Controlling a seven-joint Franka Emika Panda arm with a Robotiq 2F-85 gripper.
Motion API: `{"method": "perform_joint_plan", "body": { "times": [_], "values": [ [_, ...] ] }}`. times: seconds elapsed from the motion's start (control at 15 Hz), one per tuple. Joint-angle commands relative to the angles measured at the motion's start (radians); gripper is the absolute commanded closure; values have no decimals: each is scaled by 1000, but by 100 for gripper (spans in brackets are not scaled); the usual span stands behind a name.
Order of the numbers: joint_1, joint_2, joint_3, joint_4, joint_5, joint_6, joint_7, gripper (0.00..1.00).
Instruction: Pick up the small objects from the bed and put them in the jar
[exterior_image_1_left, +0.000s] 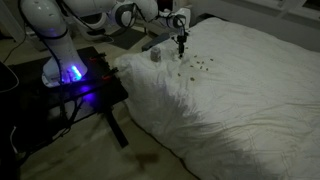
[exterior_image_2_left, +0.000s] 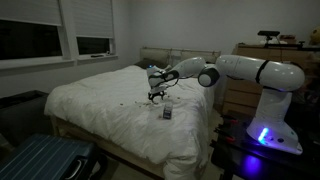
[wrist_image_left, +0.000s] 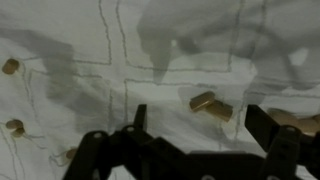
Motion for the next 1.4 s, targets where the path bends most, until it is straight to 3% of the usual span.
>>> {"method": "perform_joint_plan", "body": {
  "times": [0.0,0.4,0.47,0.6,0.67,0.73,0.87,1.2,1.33],
  "values": [
    [4,0,-18,-24,2,38,47,0],
    [4,0,-18,-39,4,60,56,0],
    [4,0,-18,-38,4,60,54,8],
    [3,0,-17,-41,5,66,54,15],
    [3,0,-17,-43,6,69,55,13],
    [2,0,-17,-44,7,69,54,32],
    [1,0,-16,-46,8,69,54,43],
    [-1,0,-15,-48,10,68,54,81],
    [-2,0,-14,-48,11,68,53,89]
  ]
}}
